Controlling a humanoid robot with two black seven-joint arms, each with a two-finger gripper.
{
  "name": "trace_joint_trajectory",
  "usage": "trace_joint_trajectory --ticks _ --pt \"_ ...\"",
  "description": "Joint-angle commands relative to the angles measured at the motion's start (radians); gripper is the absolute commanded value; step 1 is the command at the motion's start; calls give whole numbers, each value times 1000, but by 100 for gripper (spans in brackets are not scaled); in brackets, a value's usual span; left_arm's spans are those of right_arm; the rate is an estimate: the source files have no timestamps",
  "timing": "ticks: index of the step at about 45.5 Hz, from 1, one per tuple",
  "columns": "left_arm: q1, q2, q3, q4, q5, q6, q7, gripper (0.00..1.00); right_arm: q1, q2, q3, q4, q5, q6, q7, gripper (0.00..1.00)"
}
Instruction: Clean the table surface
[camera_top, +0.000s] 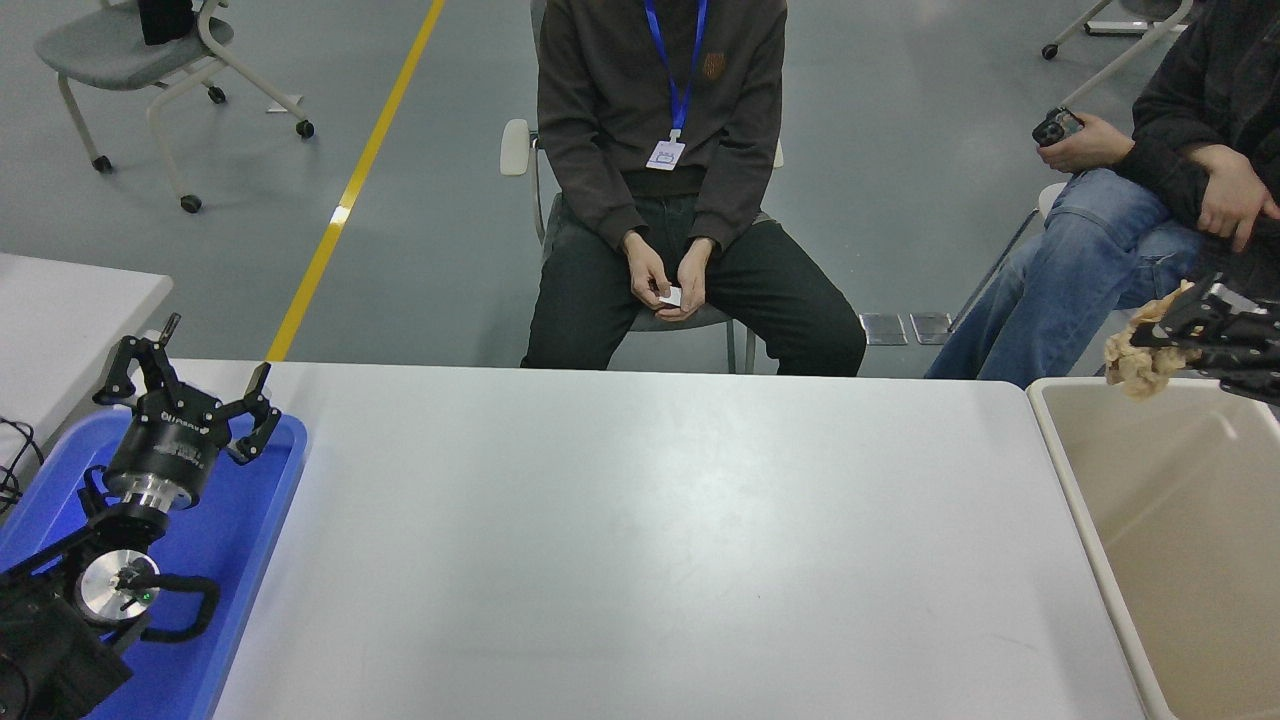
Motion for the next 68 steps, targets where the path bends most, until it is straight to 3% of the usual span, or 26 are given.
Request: trace_joint_trajectory --ticks 1,12,22,41,50,68 --pt "0 0 0 1 0 0 0 100 -6 4 -74 -206 -11 -2 97 0" --pt "0 0 0 1 0 0 0 100 -9 67 -240 -444 -9 -10 238 0" --pt "0 1 0 -1 0 0 0 100 -26 199 -363 -622 -9 -110 321 0" --pt "0 0 0 1 0 0 0 100 -32 518 -689 -1062 6 -212 410 0" --pt "0 0 0 -1 0 0 -1 100 -97 589 -763 -1091 8 -384 410 0" --pt "0 0 0 1 0 0 -1 100 -141 653 -778 -1093 9 -519 399 0"
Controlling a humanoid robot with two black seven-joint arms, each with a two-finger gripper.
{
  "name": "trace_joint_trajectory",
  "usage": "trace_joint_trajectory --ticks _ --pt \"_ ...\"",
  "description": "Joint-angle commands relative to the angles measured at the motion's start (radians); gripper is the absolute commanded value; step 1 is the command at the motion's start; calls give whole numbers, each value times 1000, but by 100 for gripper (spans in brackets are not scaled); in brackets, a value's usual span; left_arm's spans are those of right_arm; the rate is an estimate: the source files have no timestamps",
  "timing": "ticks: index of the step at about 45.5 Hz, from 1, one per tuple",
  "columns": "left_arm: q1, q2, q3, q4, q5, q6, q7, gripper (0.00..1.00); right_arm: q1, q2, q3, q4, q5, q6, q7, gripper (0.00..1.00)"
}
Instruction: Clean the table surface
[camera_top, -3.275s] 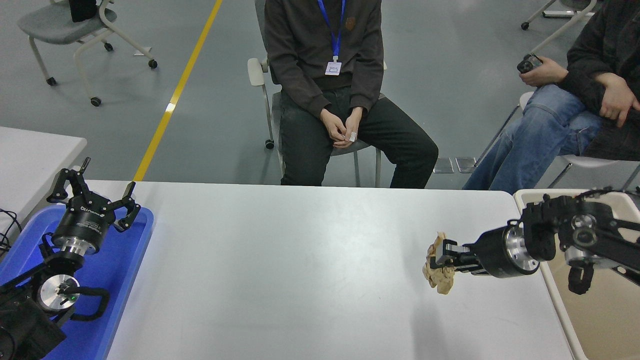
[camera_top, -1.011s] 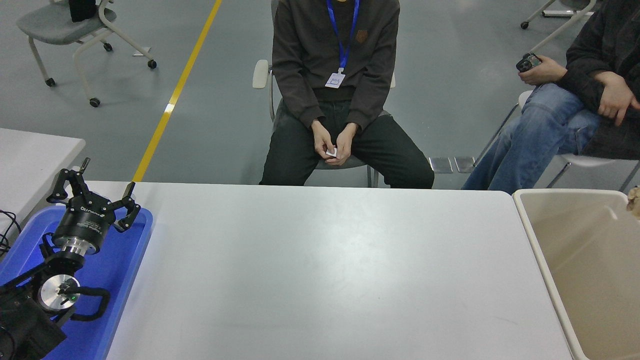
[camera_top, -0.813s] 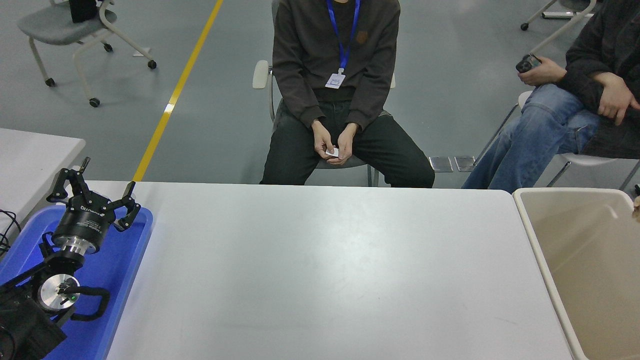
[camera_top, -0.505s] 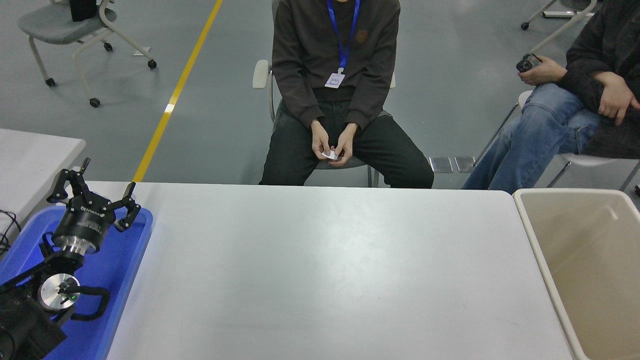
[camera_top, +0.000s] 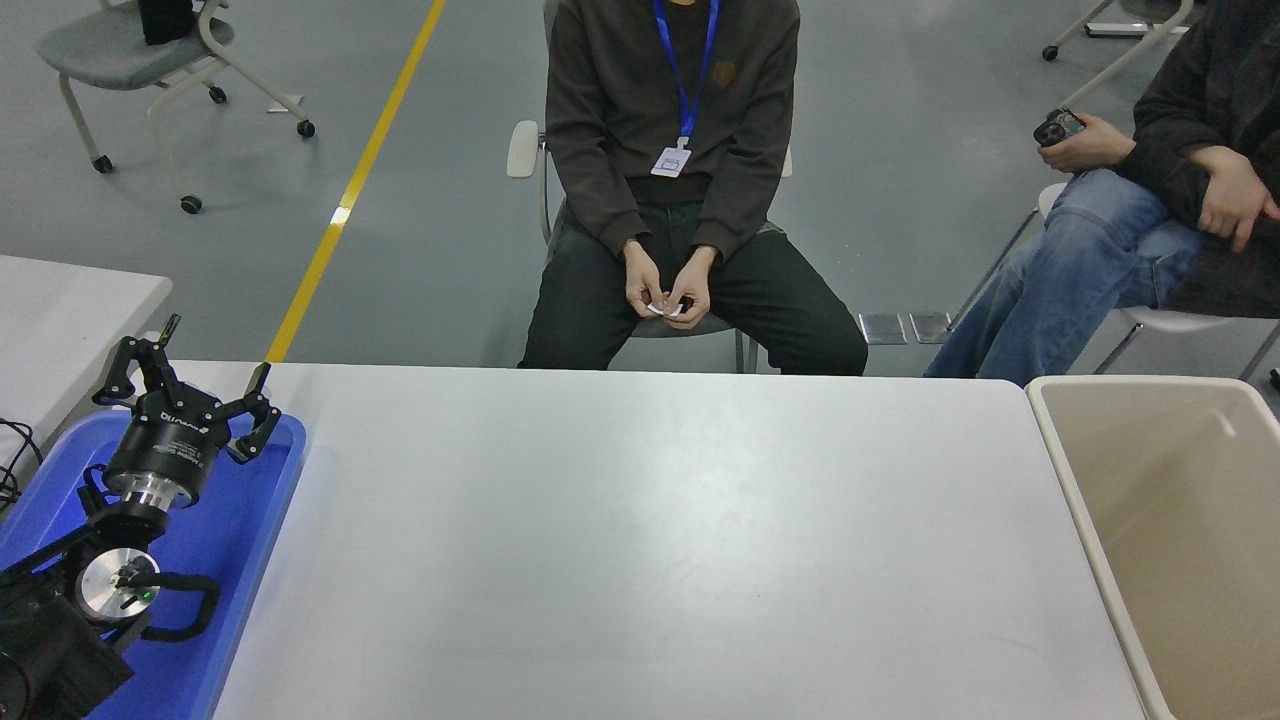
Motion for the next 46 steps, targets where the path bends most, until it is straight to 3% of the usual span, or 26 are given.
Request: trace_joint_trajectory --ticks 1,38,40,44,46 --pt "0 0 0 1 0 0 0 100 -31 59 -19 -17 1 -114 -4 0" --pt "0 0 0 1 0 -1 0 100 -52 141 -30 -30 0 -166 -7 0" --pt "0 0 0 1 0 0 0 100 -51 141 -30 -30 0 -166 -6 9" --pt "0 0 0 1 0 0 1 100 -46 141 -17 -32 1 -167 -7 57" --pt "0 0 0 1 0 0 0 100 -45 141 -17 -32 3 -164 -10 68"
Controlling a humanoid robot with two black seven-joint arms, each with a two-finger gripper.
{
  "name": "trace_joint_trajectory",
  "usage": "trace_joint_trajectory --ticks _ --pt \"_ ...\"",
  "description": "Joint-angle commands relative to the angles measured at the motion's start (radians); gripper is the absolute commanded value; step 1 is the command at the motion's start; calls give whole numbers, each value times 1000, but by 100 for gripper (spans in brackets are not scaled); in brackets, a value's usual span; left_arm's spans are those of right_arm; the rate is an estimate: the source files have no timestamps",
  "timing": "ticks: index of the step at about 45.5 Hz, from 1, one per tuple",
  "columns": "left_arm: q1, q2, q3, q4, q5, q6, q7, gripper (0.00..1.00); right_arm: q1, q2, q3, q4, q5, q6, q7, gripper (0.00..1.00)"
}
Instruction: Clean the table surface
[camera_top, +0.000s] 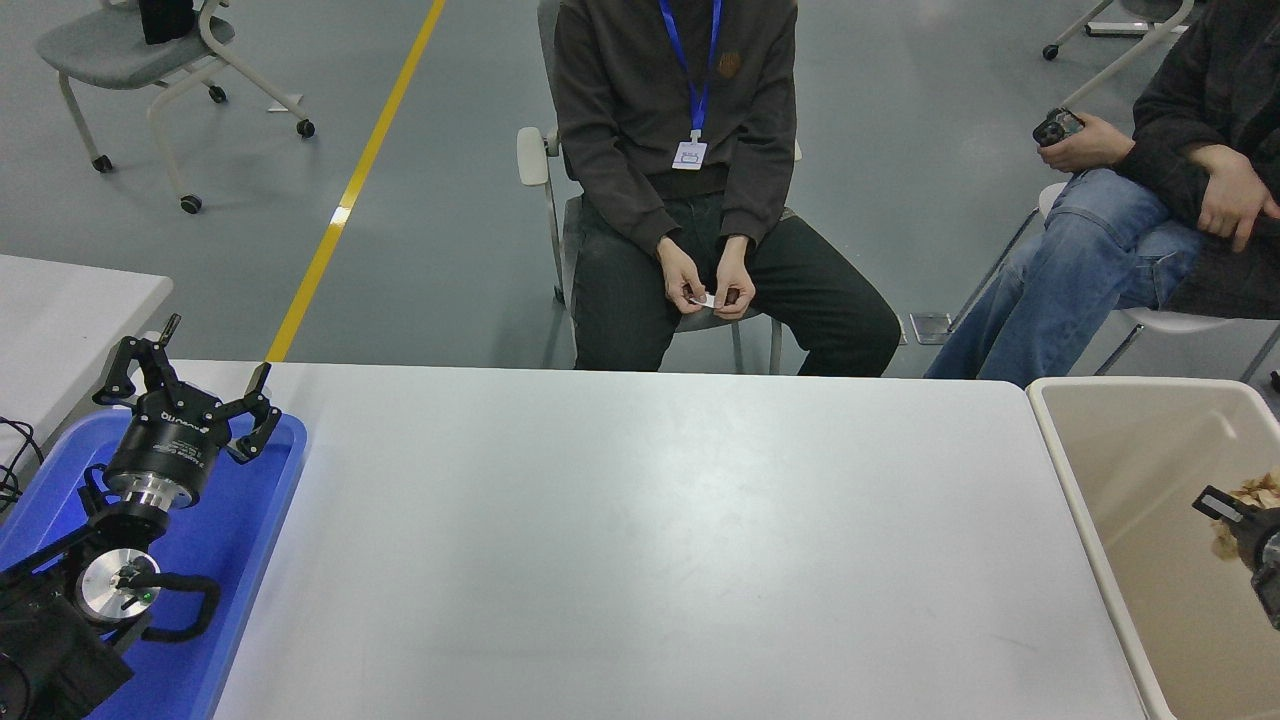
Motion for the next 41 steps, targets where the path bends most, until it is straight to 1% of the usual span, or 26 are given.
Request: trace_joint_trajectory --ticks 1,4,5,6,7,13,25,41 --pt "0 0 0 -1 0 0 1 100 6 3 12 -2 4 -2 -6 71" --pt "0 0 0 1 0 0 0 100 3 3 18 -3 29 -3 -7 77" --pt "0 0 0 1 0 0 0 100 1 3 18 -3 44 -3 -7 84" --pt "0 0 0 -1 0 0 0 100 1 3 18 -3 64 -5 -7 96" --pt "0 0 0 1 0 0 0 100 0 3 18 -3 84 -5 -9 100" --pt "0 0 0 1 0 0 1 100 -3 3 5 -3 161 -5 -9 100" --pt "0 0 0 -1 0 0 0 100 -11 3 -3 -14 162 -5 -9 100" --pt "0 0 0 -1 0 0 0 100 16 3 20 -18 167 -8 -7 100"
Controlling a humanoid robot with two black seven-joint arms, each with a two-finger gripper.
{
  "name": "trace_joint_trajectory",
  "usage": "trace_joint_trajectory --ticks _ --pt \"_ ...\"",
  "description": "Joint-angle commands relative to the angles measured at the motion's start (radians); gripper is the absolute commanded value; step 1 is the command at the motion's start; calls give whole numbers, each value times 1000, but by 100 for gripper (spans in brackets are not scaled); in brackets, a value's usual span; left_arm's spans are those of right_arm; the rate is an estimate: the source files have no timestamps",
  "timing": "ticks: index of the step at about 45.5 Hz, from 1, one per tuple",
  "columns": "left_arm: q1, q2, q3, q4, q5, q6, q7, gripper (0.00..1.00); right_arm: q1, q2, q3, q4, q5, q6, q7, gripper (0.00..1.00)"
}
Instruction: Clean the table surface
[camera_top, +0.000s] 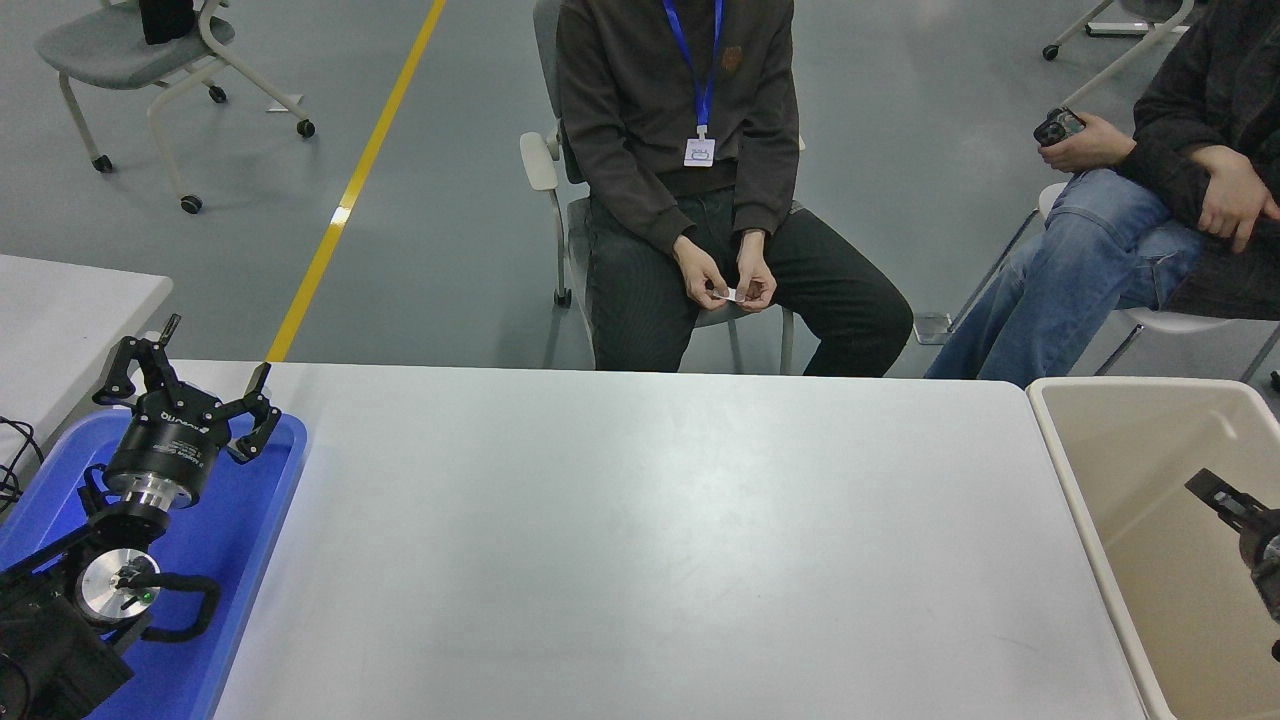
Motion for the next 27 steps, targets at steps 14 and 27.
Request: trace_joint_trajectory --ticks 14,27 --pt "0 0 0 1 0 0 0 100 30 8 18 -4 226 -18 1 100" --pt "0 0 0 1 0 0 0 100 62 14 92 16 404 -10 3 100"
